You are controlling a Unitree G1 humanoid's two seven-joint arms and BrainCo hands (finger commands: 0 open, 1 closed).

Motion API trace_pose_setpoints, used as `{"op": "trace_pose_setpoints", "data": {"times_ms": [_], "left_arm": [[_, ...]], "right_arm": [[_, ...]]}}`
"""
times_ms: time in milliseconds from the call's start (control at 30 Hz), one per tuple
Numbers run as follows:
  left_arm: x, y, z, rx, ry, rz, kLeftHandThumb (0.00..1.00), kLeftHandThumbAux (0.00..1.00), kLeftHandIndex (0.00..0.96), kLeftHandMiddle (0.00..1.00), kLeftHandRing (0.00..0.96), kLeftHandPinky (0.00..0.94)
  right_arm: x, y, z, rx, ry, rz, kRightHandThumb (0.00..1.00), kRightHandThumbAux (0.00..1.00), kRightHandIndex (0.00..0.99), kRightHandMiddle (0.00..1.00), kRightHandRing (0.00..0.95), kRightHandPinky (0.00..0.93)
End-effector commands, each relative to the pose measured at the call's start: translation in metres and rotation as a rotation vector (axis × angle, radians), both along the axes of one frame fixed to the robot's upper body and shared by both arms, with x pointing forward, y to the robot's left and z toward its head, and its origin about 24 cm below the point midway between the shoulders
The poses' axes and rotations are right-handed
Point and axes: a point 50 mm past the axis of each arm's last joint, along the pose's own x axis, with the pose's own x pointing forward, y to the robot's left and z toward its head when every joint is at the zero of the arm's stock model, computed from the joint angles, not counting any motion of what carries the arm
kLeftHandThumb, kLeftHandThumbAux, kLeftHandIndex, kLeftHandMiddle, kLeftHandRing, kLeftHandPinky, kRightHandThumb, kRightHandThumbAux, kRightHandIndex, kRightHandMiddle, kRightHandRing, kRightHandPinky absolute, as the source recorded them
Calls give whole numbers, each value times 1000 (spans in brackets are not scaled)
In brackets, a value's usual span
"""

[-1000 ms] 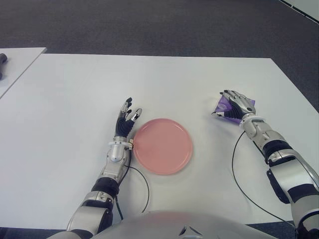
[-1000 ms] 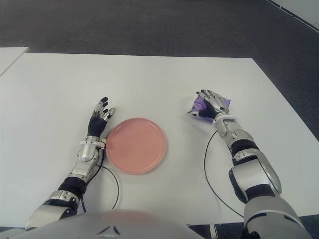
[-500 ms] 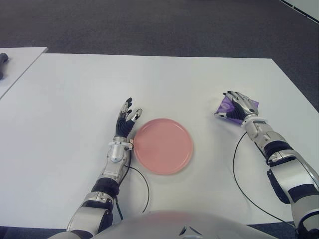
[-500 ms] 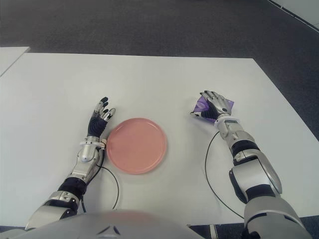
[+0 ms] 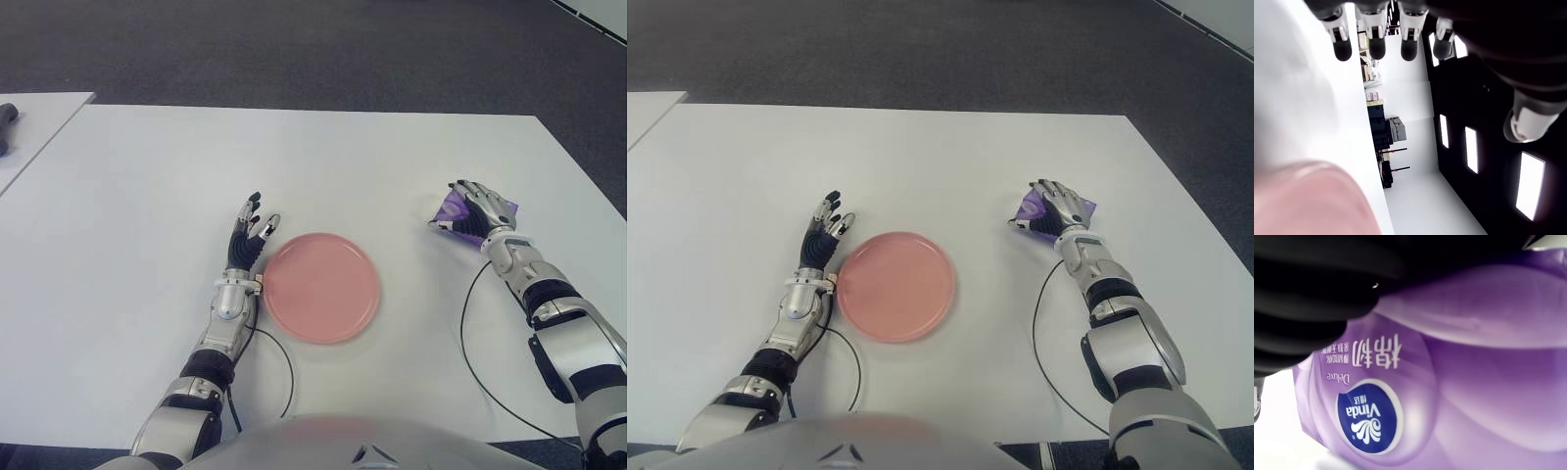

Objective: Put the tissue paper into the plate.

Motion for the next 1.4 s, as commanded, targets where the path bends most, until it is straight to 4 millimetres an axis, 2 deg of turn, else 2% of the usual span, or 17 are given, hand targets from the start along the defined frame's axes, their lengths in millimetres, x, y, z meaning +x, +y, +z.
{"op": "trace_pose_setpoints", "data": {"times_ms": [33, 233, 367, 467, 567, 633, 667, 700, 767, 833, 1000, 1167, 1400], "left_arm": [[-13, 4, -16, 13, 73, 4, 0, 441, 0, 0, 0, 0], [-13, 5, -15, 13, 67, 0, 0, 451, 0, 0, 0, 0], [-12, 5, -15, 18, 61, 4, 0, 455, 0, 0, 0, 0], [-12, 6, -15, 20, 61, 7, 0, 453, 0, 0, 0, 0], [-12, 6, -15, 18, 65, 10, 0, 449, 0, 0, 0, 0], [-12, 7, -15, 19, 66, 13, 0, 445, 0, 0, 0, 0], [-12, 7, -15, 21, 66, 14, 0, 442, 0, 0, 0, 0], [-12, 7, -15, 23, 66, 15, 0, 437, 0, 0, 0, 0], [-13, 7, -15, 27, 63, 14, 0, 432, 0, 0, 0, 0], [-13, 7, -14, 31, 57, 8, 0, 429, 0, 0, 0, 0], [-14, 8, -14, 39, 46, -1, 0, 430, 0, 0, 0, 0], [-13, 9, -13, 45, 41, 2, 0, 433, 0, 0, 0, 0], [-12, 10, -13, 34, 41, 12, 0, 437, 0, 0, 0, 0]], "right_arm": [[-10, -7, -12, 15, 41, -45, 89, 398, 0, 0, 0, 0], [-18, -11, -19, 27, 45, -67, 98, 408, 0, 0, 0, 0], [-37, -3, -49, 36, 103, -74, 99, 415, 0, 0, 0, 2], [-43, 5, -62, 46, 122, -82, 109, 444, 0, 0, 0, 41], [-44, 18, -73, 48, 133, -94, 263, 504, 83, 109, 126, 196], [-45, 28, -80, 46, 135, -98, 414, 559, 186, 230, 260, 327], [-48, 35, -85, 44, 126, -92, 522, 613, 270, 316, 351, 413], [-49, 39, -88, 43, 117, -88, 676, 628, 329, 364, 405, 480], [-51, 43, -90, 43, 93, -78, 809, 643, 367, 415, 456, 559], [-53, 48, -92, 50, 75, -73, 892, 652, 381, 458, 489, 628], [-55, 49, -92, 66, 22, -90, 940, 658, 387, 491, 505, 683], [-50, 43, -84, 75, -22, -99, 948, 659, 387, 499, 510, 713], [-50, 46, -85, 89, -10, -79, 950, 659, 385, 504, 515, 733]]}}
